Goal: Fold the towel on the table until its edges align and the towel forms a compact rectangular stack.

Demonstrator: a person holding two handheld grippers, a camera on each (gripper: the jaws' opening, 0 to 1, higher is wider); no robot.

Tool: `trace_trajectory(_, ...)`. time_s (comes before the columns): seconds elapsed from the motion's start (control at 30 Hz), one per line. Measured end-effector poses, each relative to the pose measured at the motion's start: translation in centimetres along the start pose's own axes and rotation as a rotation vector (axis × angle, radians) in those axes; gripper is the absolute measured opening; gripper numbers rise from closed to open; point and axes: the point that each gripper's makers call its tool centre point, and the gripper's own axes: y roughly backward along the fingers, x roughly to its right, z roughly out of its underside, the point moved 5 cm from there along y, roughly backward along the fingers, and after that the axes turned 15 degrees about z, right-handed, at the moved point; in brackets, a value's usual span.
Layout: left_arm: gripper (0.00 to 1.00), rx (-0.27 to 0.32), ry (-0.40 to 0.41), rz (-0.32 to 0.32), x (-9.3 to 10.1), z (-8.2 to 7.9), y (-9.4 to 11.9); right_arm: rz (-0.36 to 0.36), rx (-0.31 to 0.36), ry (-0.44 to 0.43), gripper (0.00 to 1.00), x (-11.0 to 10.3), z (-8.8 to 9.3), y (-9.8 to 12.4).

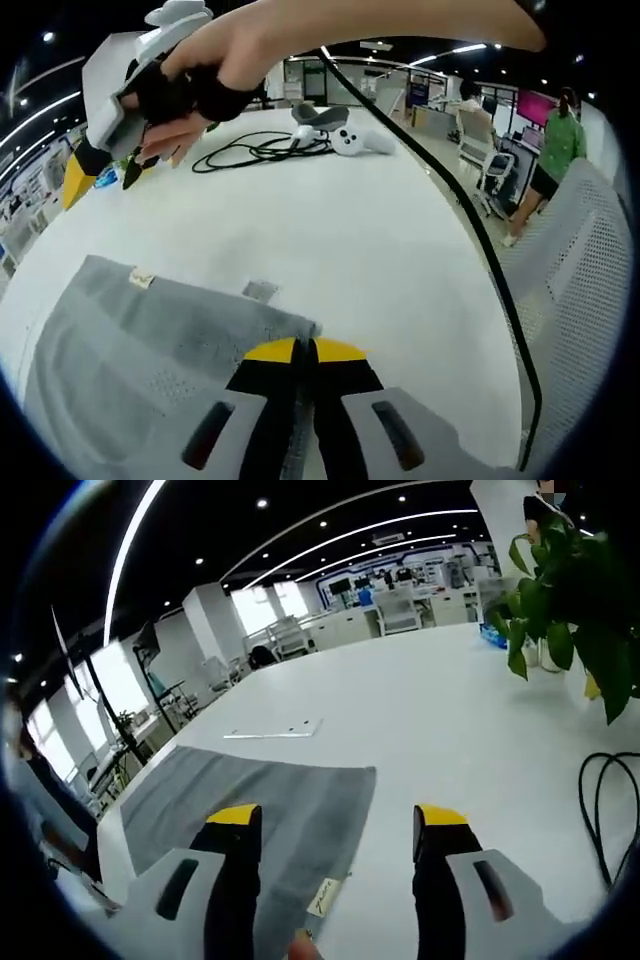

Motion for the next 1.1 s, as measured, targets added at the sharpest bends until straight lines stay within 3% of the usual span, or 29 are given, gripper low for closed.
trace_trajectory(0.5,0.03,0.032,0.061,-0.005,-0.1,0.2,0.1,0.005,-0.042,0.032,0.57,-0.4,1.1,-4.6)
trace_trajectory(0.53,0.03,0.035,0.064,-0.007,-0.1,0.2,0.1,0.016,-0.043,0.036,0.54,-0.4,1.2,-4.9)
trace_trajectory(0.63,0.03,0.051,0.079,-0.014,-0.1,0.3,0.1,0.082,-0.052,0.177,0.44,0.1,1.6,-5.8)
trace_trajectory(0.77,0.03,0.058,0.084,-0.017,-0.1,0.3,0.1,0.083,-0.036,0.166,0.35,-0.2,1.5,-6.6)
trace_trajectory(0.9,0.03,0.061,0.085,-0.015,-0.1,0.3,0.1,0.104,-0.058,0.177,0.17,0.0,1.9,-7.8)
trace_trajectory(1.1,0.03,0.072,0.095,-0.027,-0.2,0.5,-0.1,0.125,-0.07,0.192,0.18,0.4,2.2,-9.0)
